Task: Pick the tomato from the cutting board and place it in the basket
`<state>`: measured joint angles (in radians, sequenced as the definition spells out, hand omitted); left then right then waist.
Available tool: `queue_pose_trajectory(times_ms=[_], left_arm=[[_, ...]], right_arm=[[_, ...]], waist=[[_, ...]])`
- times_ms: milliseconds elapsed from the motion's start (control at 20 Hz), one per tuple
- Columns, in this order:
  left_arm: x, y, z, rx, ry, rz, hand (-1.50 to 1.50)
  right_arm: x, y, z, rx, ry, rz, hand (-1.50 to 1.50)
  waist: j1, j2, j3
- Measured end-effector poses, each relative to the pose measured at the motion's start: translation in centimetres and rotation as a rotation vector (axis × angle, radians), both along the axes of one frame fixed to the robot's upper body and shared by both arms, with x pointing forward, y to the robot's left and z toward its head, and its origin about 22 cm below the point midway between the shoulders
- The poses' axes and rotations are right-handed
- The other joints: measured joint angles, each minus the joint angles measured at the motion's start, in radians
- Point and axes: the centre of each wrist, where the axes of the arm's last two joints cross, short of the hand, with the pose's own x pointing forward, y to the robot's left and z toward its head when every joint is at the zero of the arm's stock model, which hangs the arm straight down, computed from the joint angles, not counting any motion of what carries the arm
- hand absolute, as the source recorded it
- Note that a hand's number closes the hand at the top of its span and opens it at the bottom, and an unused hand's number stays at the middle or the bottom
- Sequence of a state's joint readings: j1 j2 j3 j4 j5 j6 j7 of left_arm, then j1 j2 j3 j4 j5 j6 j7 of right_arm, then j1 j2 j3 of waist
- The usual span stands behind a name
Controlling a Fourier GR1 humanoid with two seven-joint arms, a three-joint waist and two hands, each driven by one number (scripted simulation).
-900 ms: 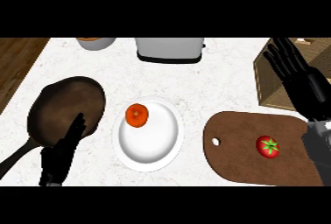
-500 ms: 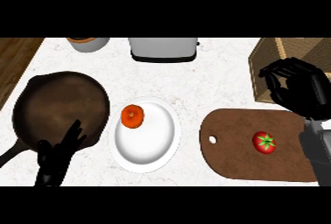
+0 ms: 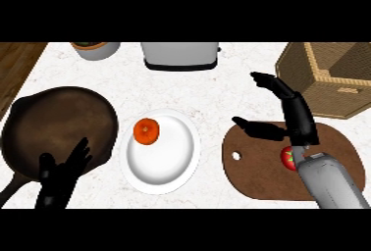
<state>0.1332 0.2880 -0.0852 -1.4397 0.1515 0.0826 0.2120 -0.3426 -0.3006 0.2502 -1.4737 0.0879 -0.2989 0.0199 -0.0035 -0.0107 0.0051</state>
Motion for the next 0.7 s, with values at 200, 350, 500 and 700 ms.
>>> queue_pose_trajectory(times_ms=[200, 350, 500, 700], left_arm=[[-0.6, 0.4, 0.0, 0.005, 0.012, 0.021, 0.0], [-0.9, 0.6, 0.1, 0.005, 0.026, 0.032, 0.0], [-1.0, 0.6, 0.1, 0.001, 0.034, 0.042, 0.0], [-1.2, 0.5, 0.1, -0.001, 0.031, 0.043, 0.0]], right_arm=[[0.3, -3.1, 1.9, -0.295, 0.044, -0.153, -1.5], [0.2, -4.8, 5.0, -0.477, 0.096, -0.213, -1.5], [-0.2, -5.7, 9.4, -0.615, 0.146, -0.241, -1.5], [-1.6, -6.4, 15.0, -0.754, 0.25, -0.225, -1.5]], waist=[[-0.021, -0.009, -0.004], [-0.035, -0.015, -0.006], [-0.042, -0.016, -0.005], [-0.044, -0.015, -0.005]])
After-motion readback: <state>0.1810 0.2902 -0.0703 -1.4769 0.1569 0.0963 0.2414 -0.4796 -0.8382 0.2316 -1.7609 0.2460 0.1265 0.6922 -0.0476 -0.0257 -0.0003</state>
